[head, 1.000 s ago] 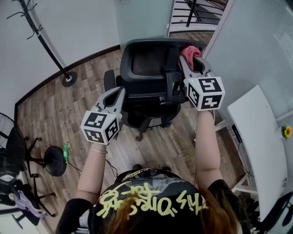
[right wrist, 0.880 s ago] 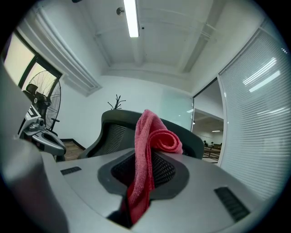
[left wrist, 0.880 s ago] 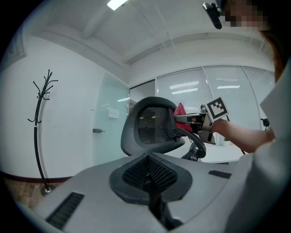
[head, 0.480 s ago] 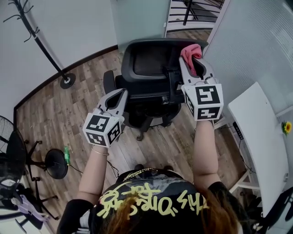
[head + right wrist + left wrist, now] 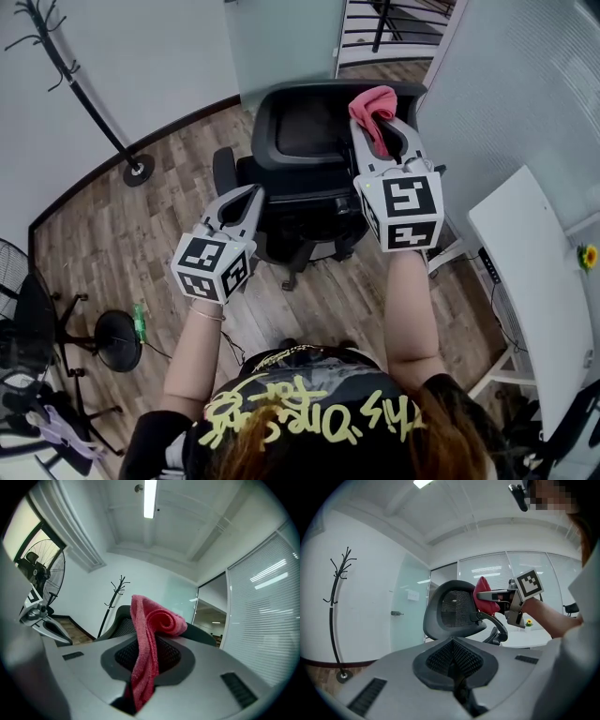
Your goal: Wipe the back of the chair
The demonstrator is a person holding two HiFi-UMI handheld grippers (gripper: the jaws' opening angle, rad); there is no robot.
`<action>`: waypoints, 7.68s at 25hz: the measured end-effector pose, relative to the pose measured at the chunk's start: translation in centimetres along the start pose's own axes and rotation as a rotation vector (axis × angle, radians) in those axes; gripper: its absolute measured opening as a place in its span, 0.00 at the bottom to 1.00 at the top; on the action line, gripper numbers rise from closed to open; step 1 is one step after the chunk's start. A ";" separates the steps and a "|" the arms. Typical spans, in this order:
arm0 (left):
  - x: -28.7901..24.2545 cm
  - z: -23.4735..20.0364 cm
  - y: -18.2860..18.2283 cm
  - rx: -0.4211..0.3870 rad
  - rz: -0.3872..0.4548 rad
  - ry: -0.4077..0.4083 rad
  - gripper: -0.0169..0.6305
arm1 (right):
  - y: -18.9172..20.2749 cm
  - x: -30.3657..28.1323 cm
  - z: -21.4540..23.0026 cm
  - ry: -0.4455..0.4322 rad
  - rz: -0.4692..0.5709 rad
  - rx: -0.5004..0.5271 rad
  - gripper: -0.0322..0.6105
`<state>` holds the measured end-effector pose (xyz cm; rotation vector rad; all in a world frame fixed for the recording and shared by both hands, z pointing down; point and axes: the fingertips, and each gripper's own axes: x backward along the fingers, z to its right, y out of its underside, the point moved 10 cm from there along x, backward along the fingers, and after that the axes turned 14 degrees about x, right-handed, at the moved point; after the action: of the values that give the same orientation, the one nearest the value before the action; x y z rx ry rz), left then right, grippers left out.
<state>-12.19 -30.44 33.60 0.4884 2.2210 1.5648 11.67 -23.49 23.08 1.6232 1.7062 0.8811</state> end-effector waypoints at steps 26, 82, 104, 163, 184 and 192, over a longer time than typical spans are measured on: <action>0.2 -0.5 -0.1 0.003 -0.016 0.028 0.01 | -2.4 -3.6 -3.2 -0.084 -0.124 -0.086 0.15; 4.9 -2.6 1.7 0.072 -0.017 -0.029 0.02 | -7.5 -6.4 -13.5 -0.441 0.069 -0.161 0.15; -1.0 5.9 2.8 0.082 0.012 -0.033 0.02 | 8.4 5.3 11.4 0.030 0.077 -0.115 0.15; 0.7 5.0 3.5 0.098 0.004 -0.031 0.02 | 10.5 1.0 4.3 -0.265 -0.050 -0.220 0.15; 0.4 4.3 3.4 0.078 -0.022 0.018 0.01 | 6.1 2.8 3.4 -0.246 -0.037 -0.128 0.15; 1.0 4.1 3.1 0.075 -0.015 0.026 0.02 | 4.0 3.3 2.5 -0.230 -0.040 -0.111 0.15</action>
<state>-10.82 -25.63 35.14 0.4740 2.3043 1.4922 15.83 -19.99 24.86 1.5466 1.5000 0.7264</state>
